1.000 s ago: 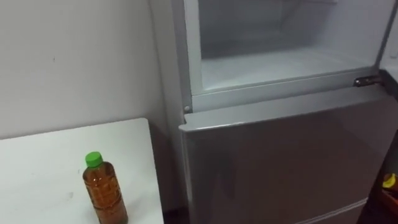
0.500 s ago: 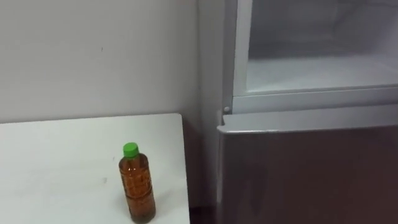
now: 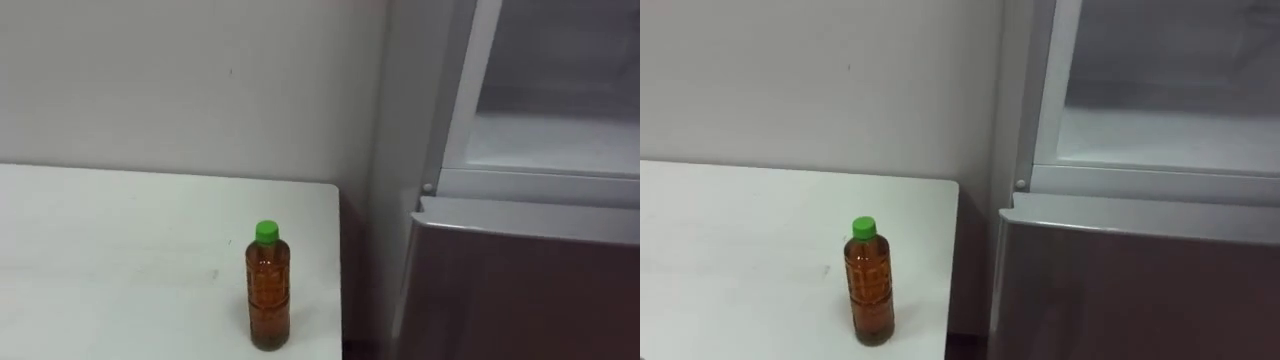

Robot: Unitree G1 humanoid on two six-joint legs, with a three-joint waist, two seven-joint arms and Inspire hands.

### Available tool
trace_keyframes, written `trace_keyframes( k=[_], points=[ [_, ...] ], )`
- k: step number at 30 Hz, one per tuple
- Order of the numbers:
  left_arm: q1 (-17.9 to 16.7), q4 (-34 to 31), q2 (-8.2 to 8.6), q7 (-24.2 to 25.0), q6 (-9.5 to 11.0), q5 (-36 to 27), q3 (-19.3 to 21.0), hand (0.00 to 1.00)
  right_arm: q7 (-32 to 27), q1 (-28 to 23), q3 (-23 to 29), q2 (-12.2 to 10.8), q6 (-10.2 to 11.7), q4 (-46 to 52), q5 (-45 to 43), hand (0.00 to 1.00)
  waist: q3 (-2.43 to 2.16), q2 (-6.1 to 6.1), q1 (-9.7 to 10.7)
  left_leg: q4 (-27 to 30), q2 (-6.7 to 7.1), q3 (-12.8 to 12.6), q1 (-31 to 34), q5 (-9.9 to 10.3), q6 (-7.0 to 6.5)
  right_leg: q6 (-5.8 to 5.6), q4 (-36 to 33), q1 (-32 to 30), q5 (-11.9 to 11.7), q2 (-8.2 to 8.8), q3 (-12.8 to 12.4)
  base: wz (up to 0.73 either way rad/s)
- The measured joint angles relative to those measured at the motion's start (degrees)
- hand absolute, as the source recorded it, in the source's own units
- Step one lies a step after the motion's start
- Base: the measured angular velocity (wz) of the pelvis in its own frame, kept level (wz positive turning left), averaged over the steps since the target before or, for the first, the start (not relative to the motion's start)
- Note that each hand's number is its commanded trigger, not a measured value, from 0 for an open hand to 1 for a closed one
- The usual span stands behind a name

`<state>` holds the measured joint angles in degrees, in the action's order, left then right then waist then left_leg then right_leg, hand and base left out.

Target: Put the bottle in the upper fridge

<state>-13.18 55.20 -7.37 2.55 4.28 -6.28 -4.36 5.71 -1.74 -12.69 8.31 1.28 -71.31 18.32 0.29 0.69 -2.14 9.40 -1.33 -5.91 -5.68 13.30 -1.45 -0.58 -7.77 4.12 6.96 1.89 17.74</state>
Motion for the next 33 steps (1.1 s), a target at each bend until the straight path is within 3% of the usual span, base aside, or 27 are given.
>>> trace_keyframes(
  k=[7, 14, 22, 27, 33],
  points=[
    [0.2, 4.7, 2.94, -4.6, 1.2, -2.2, 6.6, 0.00, -1.3, -0.4, 0.6, -0.2, 0.1, 0.0, -1.0, 0.00, -0.03, -0.22, -0.7, 0.0, 0.11, 0.1, 0.0, 0.0, 0.01, 0.02, -0.1, 0.1, 0.0, -0.03, 0.0, 0.00],
    [0.4, 5.7, 3.09, -6.8, 1.2, -3.2, 8.0, 0.00, -2.3, -1.3, 0.6, -0.2, 0.1, 0.1, -1.2, 0.00, -0.04, 0.02, -2.8, 0.1, 0.09, 0.0, 0.0, 0.0, 0.01, 0.02, -0.1, 0.1, 0.0, -0.03, -0.2, 0.00],
    [1.5, 8.0, 2.87, -8.8, 1.2, -3.7, 8.4, 0.00, -2.5, -1.6, 0.6, -0.3, 0.6, 0.1, -0.3, 0.00, 0.11, 0.25, -2.7, 0.0, -0.07, -0.1, -0.2, 0.0, 0.00, 0.02, -0.3, 0.1, 0.0, 0.02, -0.4, 0.00],
    [1.4, 7.8, 2.72, -9.3, 1.6, -4.2, 7.6, 0.00, -0.6, -1.9, 0.6, -0.2, 0.8, 1.9, -0.6, 0.00, -0.02, 0.36, -2.7, 0.0, -0.05, -0.2, -0.1, 0.0, -0.01, 0.02, -0.3, -0.1, 0.0, 0.05, -0.5, 0.00],
    [1.4, 7.9, 2.41, -9.2, 2.6, -3.8, 7.6, 0.00, 3.6, -2.1, 1.7, -0.2, 3.1, 7.2, -1.3, 0.00, -0.28, 0.49, -2.7, 0.1, 0.05, -0.1, 0.0, 0.0, -0.01, 0.02, -0.2, -0.1, 0.0, 0.02, -0.5, 0.00]
  ],
)
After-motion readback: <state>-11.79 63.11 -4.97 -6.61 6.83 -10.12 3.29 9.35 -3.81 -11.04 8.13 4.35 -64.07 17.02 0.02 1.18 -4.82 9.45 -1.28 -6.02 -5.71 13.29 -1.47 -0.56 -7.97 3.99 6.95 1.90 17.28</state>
